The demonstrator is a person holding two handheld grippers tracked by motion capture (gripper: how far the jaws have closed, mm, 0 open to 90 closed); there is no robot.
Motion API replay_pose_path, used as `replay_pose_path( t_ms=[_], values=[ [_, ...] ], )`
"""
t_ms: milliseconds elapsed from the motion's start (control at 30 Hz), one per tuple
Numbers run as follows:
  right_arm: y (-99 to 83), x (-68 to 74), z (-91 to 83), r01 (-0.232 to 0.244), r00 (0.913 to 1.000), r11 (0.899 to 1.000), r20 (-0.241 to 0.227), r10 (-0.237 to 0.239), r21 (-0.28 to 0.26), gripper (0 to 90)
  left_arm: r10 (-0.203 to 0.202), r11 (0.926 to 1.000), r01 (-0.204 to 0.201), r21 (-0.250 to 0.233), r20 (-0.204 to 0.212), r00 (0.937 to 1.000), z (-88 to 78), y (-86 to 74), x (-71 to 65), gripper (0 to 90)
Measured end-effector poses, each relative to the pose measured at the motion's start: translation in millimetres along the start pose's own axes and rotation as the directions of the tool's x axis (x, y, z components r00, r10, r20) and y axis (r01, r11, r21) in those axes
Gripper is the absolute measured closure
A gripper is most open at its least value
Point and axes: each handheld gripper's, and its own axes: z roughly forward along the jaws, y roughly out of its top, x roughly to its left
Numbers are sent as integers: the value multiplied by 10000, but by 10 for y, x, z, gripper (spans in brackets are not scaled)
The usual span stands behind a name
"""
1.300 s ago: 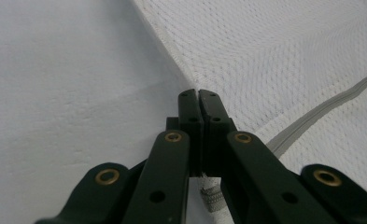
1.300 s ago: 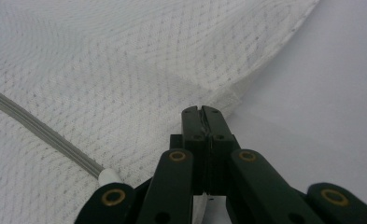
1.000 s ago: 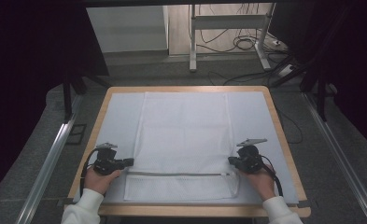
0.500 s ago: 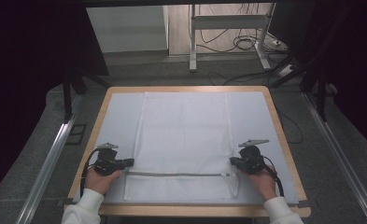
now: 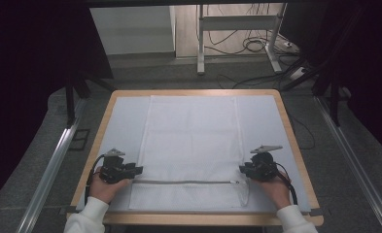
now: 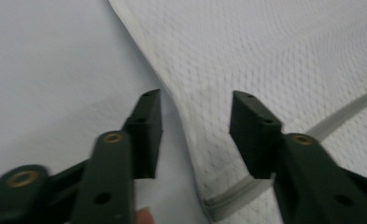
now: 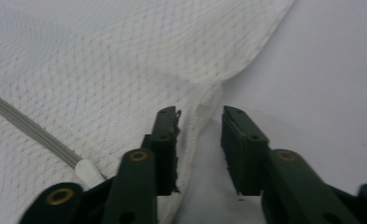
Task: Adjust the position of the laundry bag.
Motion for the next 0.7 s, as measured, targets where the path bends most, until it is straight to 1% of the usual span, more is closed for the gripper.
replay_pose_path(
  t_ms=[33, 67, 100, 133, 167, 233, 367, 500, 533, 600, 667, 700],
  values=[
    [0, 0, 0, 0, 10000, 10000, 0, 0, 0, 621, 0, 10000, 0, 0, 0, 10000, 0, 0, 0, 499],
    [-3, -37, -48, 57, 9998, 9994, 181, -51, -347, 534, 259, 9990, -271, -353, -335, 9991, -40, 32, -20, 457],
    [-3, -55, -71, 50, 9995, 9987, 324, -33, -503, 494, 339, 9984, -356, -445, -398, 9986, -55, 49, -38, 414],
    [-3, -74, -94, 134, 9988, 9975, 469, -101, -701, 463, 433, 9975, -455, -547, -397, 9983, -67, 63, -58, 374],
    [-4, -84, -119, 144, 9987, 9961, 505, -101, -865, 439, 525, 9967, -548, -599, -388, 9979, -77, 77, -82, 351],
    [-6, -97, -156, 180, 9990, 9929, 429, -130, -1174, 412, 763, 9946, -787, -671, -372, 9964, -94, 104, -143, 311],
    [-31, -98, -192, 439, 9981, 9861, 505, -362, -1602, 393, 1115, 9906, -1120, -782, -107, 9937, -123, 176, -296, 299],
    [-82, -118, -223, 447, 9983, 9822, 444, -372, -1824, 380, 1425, 9854, -1411, -956, 79, 9898, -160, 237, -461, 294],
    [-100, -122, -238, 433, 9985, 9817, 419, -362, -1854, 378, 1420, 9854, -1400, -967, 149, 9897, -166, 246, -498, 295],
    [-149, -127, -273, 475, 9978, 9806, 538, -378, -1903, 377, 1508, 9842, -1479, -975, 228, 9883, -161, 262, -555, 295],
    [-198, -144, -305, 526, 9975, 9796, 572, -423, -1940, 374, 1545, 9841, -1508, -939, 336, 9874, -151, 277, -597, 296],
    [-217, -158, -319, 474, 9977, 9795, 558, -371, -1958, 372, 1549, 9843, -1509, -916, 384, 9872, -146, 285, -614, 296]
  ],
)
